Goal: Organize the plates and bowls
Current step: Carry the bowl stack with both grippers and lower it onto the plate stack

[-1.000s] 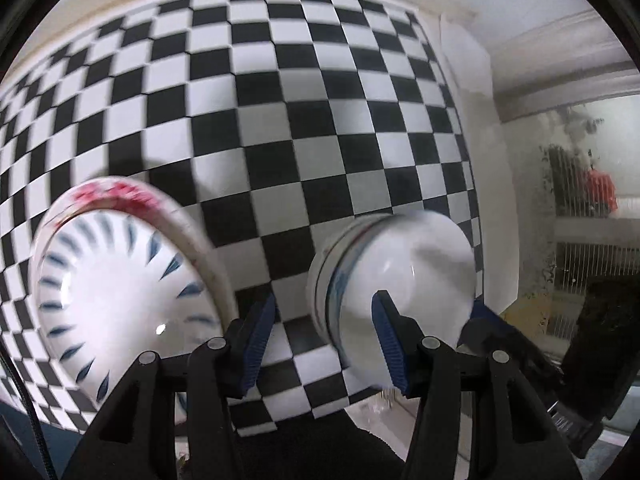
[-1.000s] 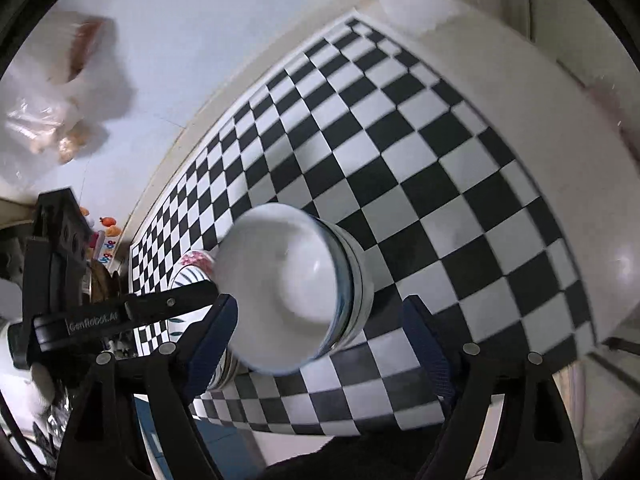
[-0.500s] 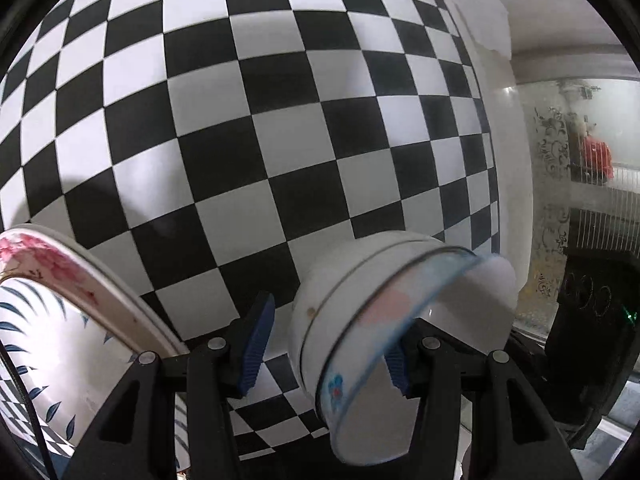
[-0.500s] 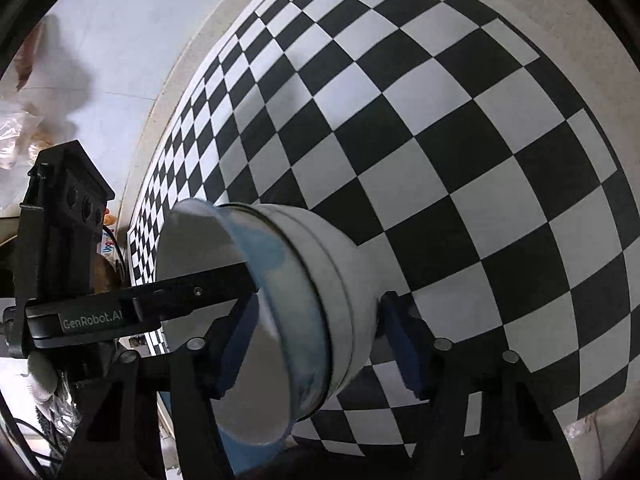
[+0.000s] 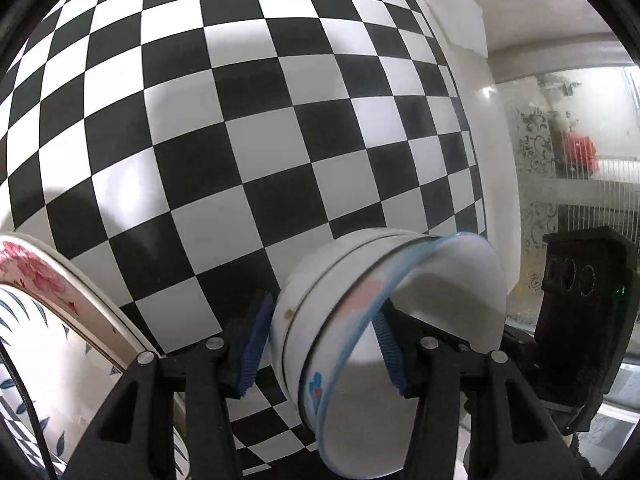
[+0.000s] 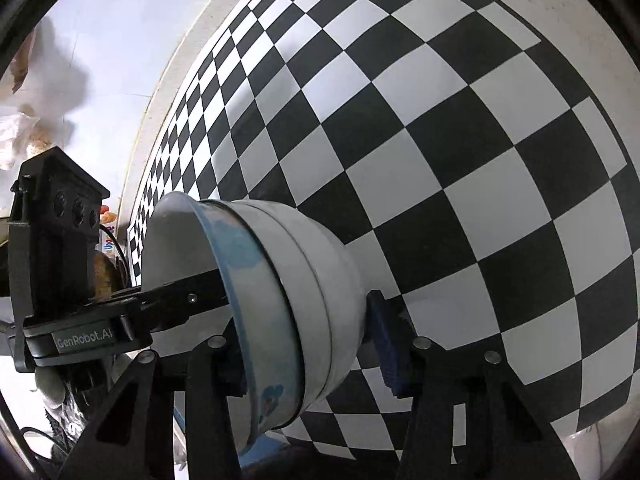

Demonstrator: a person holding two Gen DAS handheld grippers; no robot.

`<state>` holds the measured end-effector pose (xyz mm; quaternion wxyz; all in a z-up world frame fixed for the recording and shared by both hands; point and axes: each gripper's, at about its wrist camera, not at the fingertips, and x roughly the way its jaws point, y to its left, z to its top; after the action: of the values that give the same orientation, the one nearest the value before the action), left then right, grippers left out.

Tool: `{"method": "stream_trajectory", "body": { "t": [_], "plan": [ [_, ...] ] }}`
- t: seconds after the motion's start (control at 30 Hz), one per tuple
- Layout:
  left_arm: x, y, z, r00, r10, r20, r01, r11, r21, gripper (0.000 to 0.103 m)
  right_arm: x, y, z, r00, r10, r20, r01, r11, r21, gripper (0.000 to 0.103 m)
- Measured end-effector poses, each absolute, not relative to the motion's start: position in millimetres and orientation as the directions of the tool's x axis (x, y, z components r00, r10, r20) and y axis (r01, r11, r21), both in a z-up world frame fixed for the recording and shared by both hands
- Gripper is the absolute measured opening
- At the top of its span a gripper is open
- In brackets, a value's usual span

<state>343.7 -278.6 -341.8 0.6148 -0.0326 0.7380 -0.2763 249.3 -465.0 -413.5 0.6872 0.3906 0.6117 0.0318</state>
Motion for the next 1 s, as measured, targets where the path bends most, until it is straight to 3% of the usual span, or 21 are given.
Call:
{"method": "stream_trajectory", "body": {
  "t": [1.0],
  "plan": [
    [346.2, -250.6, -296.0, -0.182, -0.367, -0.912, 0.275, 0.872, -0.406, 0.047, 268.4, -427.5, -366.5, 0.207, 0.566, -0.798, 0.430, 0.680, 0.594, 0.051]
  ]
}}
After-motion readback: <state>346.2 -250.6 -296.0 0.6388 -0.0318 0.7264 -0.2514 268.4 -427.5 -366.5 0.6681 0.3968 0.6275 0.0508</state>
